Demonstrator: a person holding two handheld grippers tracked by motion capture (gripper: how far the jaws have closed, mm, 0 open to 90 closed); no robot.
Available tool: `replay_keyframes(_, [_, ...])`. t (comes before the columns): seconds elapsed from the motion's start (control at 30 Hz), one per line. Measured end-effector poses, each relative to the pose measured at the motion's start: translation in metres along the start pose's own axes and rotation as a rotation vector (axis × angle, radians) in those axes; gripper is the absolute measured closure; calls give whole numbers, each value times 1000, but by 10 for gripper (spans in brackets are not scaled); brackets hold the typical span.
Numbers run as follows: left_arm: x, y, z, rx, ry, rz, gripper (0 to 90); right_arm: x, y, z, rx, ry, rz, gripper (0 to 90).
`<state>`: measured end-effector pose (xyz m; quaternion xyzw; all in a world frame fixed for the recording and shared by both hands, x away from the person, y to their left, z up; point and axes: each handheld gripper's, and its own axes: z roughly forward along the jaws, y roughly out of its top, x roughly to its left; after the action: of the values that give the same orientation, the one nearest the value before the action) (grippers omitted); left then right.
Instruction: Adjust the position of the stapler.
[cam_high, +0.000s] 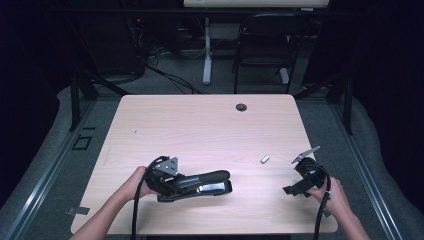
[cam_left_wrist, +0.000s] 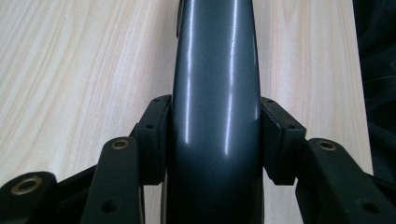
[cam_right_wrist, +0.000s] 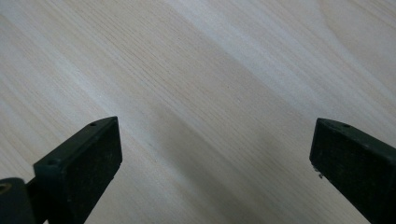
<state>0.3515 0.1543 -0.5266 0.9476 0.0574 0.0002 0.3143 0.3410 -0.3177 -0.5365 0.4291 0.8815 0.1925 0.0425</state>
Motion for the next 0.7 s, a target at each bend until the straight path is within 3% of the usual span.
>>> replay_keyframes(0.7, [9, 11, 7, 13, -16, 60, 512, 2, 2, 2, -8, 11, 0, 28])
